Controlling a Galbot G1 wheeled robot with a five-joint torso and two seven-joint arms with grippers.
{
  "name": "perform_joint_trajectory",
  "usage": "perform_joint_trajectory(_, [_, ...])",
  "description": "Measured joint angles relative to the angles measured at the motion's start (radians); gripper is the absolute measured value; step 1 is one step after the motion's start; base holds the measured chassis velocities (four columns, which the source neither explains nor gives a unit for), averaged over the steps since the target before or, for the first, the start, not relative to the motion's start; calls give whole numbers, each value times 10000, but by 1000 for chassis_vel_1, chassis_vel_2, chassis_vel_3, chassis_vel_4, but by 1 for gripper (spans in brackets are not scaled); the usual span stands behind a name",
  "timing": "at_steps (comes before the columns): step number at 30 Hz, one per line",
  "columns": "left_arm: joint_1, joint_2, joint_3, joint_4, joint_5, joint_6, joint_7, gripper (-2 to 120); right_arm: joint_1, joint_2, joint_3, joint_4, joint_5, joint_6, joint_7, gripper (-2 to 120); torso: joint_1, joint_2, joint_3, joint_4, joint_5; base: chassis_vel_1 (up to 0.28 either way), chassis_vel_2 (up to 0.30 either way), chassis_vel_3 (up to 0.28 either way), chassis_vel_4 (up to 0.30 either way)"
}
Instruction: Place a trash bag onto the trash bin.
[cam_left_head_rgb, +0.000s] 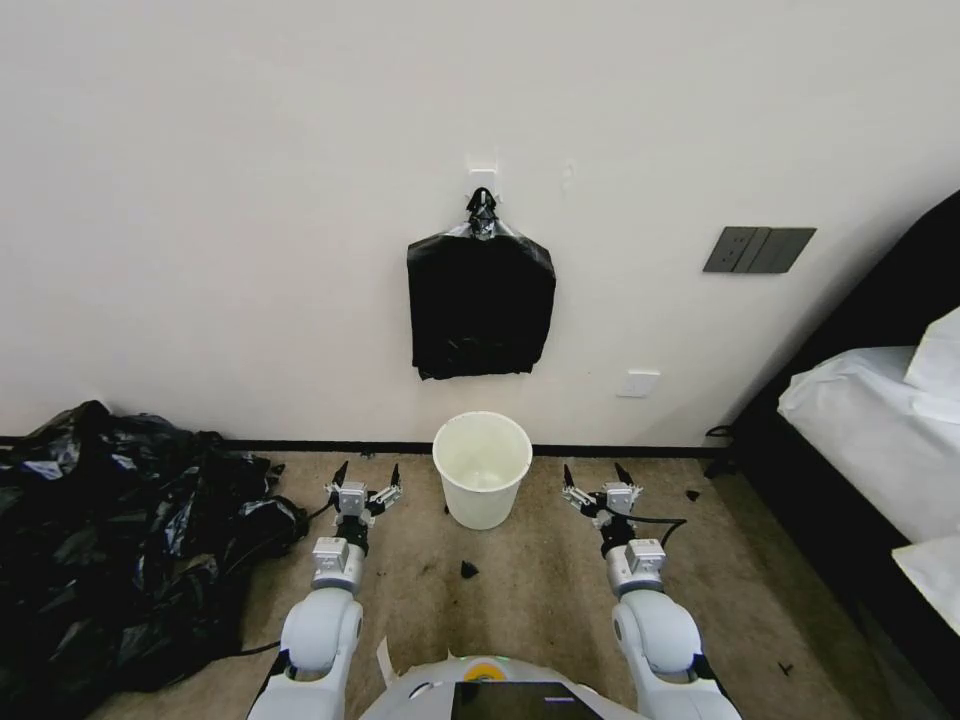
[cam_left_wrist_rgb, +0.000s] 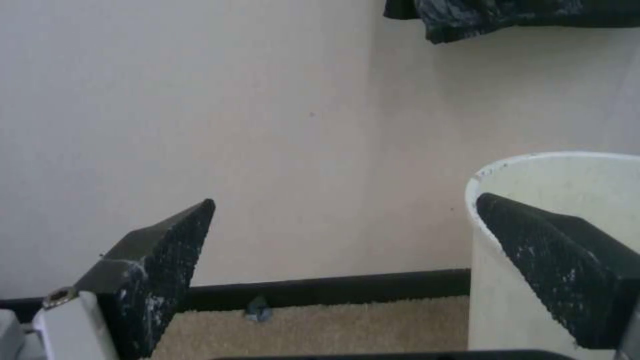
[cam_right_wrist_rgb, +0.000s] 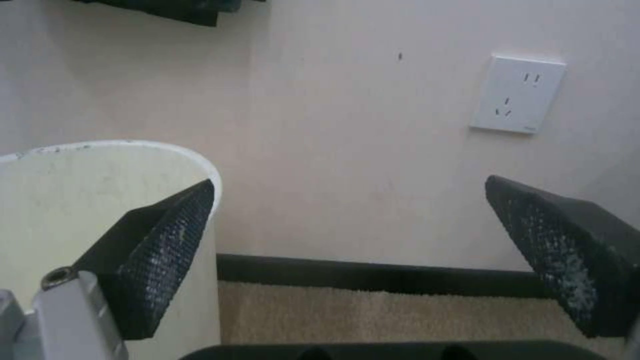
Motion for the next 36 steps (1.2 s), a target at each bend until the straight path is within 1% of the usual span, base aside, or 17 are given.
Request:
perform_joint_trajectory(13, [1,0,0,0,-2,0,0,100,0,0,0,0,0,0,0,100,0,0,0,0,0,0,0,0,0])
perform_joint_trajectory(16, [50,32,20,16,-128,-98,-55,100,0,-5,-12,0,0,5,20,100,0,0,0,-1,0,0,0,0,0])
perform_joint_trajectory(17, [153,98,63,82,-364,-308,-181,100,-2,-17,-32,-3,0,32,87,100,0,0,0,-3,1,0,0,0,0])
perform_joint_trajectory(20, [759,434,288,466,-1639,-1438,-859,100,-29,-201,-330,-190,-5,471,917,100,0,-1,0,3,-1,0,0,0,0])
perform_joint_trajectory(21, [759,434,288,466,-1639,-1438,-859,100,-29,-201,-330,-190,-5,471,917,100,0,-1,0,3,-1,0,0,0,0])
perform_joint_trajectory(22, [936,528,342,567,-1986,-1747,-1038,100,-40,-276,-441,-264,-7,649,1253,100,0,0,0,4,0,0,0,0,0])
perform_joint_trajectory(23, [1102,598,333,573,-2058,-2004,-1018,100,-57,-366,-576,-357,-12,860,1660,100,0,0,0,4,-4,0,0,0,0])
perform_joint_trajectory(25, [1149,611,314,560,-2032,-2074,-987,100,-62,-410,-649,-405,-15,971,1862,100,0,0,0,3,-1,0,0,0,0])
perform_joint_trajectory(26, [1208,604,310,509,-1833,-2148,-909,100,-77,-503,-811,-498,-22,1198,2291,100,0,0,0,3,3,0,0,0,0])
perform_joint_trajectory(27, [1210,585,326,474,-1654,-2158,-878,100,-87,-579,-920,-577,-25,1372,2637,100,0,0,0,1,-1,0,0,0,0])
perform_joint_trajectory(28, [1180,568,346,404,-1393,-2175,-858,100,-79,-610,-958,-592,-32,1412,2711,100,0,0,0,-2,0,0,0,0,0])
perform_joint_trajectory(30, [1146,573,354,352,-1280,-2212,-848,100,-53,-662,-1005,-607,-55,1463,2813,100,0,0,0,-1,1,0,0,0,0])
perform_joint_trajectory(33, [913,730,389,18,-1262,-2355,-838,100,181,-1184,-1465,-875,-277,2073,4014,100,0,0,0,0,2,0,0,0,0])
perform_joint_trajectory(34, [913,730,389,18,-1262,-2355,-838,100,181,-1184,-1465,-875,-277,2073,4014,100,0,0,0,0,2,0,0,0,0])
perform_joint_trajectory(36, [696,827,384,-293,-1521,-2106,-896,100,515,-1635,-1716,-932,-317,2199,4415,100,0,0,1,-7,3,0,0,0,0])
